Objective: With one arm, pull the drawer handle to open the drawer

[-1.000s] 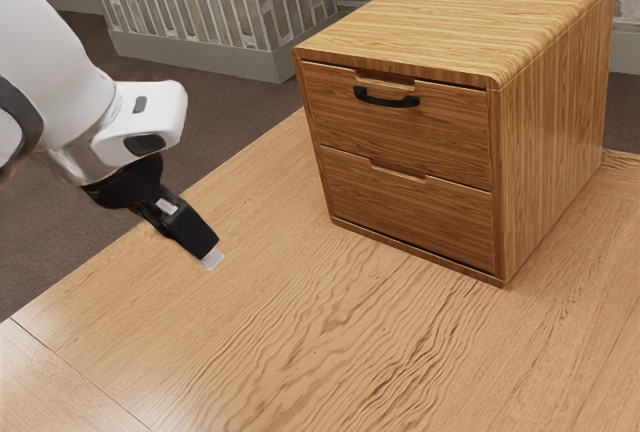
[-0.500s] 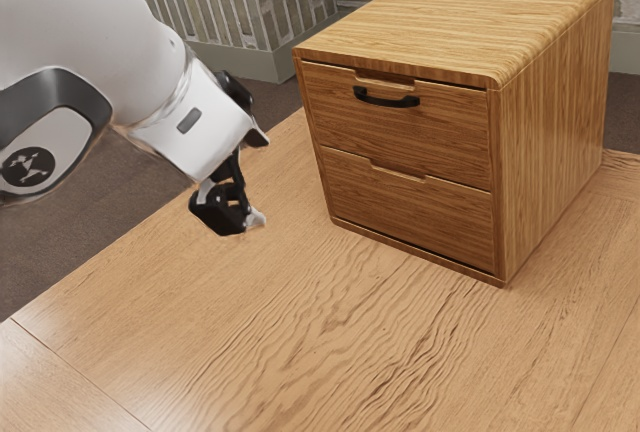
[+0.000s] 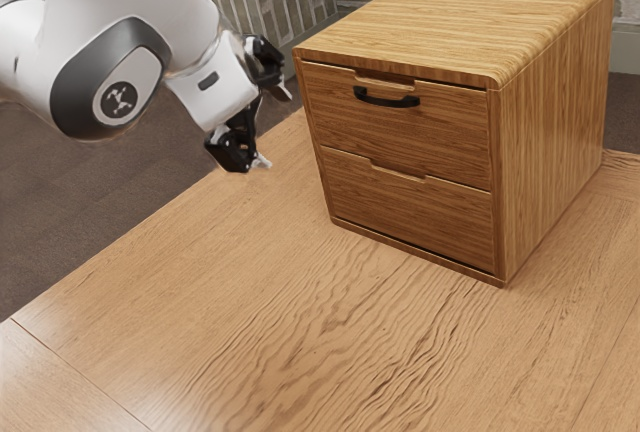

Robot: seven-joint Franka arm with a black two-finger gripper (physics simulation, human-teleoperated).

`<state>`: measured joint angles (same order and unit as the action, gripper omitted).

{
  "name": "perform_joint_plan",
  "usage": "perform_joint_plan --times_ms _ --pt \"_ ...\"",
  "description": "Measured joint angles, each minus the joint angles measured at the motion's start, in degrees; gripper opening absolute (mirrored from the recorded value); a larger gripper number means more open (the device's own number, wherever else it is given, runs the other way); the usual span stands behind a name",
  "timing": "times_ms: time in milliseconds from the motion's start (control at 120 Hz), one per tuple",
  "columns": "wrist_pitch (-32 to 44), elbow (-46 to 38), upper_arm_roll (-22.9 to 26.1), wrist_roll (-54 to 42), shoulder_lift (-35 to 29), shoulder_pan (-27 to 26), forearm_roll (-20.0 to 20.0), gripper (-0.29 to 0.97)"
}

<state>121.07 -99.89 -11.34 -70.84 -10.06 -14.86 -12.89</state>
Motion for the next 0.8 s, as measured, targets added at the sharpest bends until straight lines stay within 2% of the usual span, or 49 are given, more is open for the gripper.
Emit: perform_joint_plan --times_ms 133,225,292,525,800 --pt "-0.7 3.1 3.9 -3.9 -0.2 0.3 -1.2 0.68" --pt "-1.1 3.4 14.3 -6.1 -0.2 9.9 -1.6 0.68" --pt "-1.3 3.5 17.6 -7.5 -0.4 13.1 -1.7 0.68" --pt "-2.5 3.4 18.7 -11.2 1.1 14.6 -0.2 0.68" --pt "5.7 5.7 19.0 -9.2 7.6 13.9 3.4 0.68"
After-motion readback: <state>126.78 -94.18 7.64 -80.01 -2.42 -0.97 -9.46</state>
